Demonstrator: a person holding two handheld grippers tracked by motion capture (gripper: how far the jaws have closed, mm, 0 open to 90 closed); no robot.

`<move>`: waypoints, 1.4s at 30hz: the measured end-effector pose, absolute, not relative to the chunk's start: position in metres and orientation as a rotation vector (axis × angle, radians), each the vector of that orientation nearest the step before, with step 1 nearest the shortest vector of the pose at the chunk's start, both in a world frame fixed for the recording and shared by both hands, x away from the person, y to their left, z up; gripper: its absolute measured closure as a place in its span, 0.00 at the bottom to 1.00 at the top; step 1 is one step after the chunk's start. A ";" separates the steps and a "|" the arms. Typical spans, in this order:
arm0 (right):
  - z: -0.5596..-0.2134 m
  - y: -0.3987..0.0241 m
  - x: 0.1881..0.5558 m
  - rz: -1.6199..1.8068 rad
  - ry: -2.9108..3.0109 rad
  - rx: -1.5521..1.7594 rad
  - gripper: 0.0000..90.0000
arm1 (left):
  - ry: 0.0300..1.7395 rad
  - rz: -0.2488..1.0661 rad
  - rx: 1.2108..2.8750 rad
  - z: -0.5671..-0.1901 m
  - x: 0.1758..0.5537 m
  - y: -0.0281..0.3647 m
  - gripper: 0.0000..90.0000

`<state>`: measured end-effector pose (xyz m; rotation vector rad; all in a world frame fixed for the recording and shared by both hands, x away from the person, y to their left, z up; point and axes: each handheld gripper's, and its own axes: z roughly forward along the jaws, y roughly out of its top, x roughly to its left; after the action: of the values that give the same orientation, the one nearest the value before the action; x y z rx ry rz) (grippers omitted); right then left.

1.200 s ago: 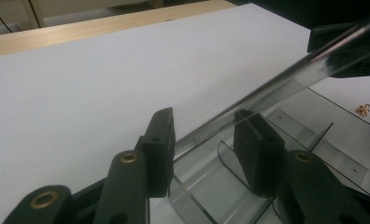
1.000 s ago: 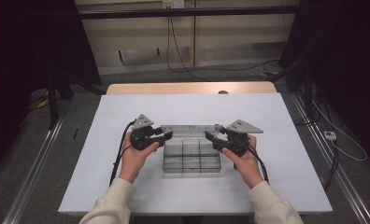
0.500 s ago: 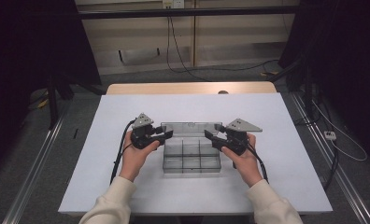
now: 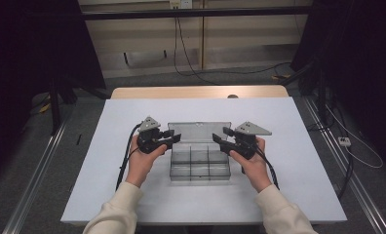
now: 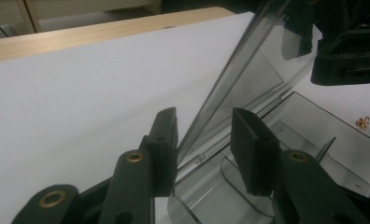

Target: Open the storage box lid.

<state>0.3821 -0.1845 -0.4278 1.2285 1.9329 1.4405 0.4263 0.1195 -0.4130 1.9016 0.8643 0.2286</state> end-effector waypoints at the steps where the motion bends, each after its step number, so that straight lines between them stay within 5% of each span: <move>1: -0.428 -0.184 0.383 1.437 1.934 1.231 0.53 | 0.863 0.230 1.902 -0.413 0.427 0.119 0.69; 42: -0.433 -0.180 0.409 1.398 1.928 1.286 0.51 | 0.926 0.252 1.866 -0.420 0.445 0.112 0.73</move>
<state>0.4087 -0.1801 -0.4331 1.2857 1.9278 1.3977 0.4445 0.1123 -0.4196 1.8658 0.9259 0.2525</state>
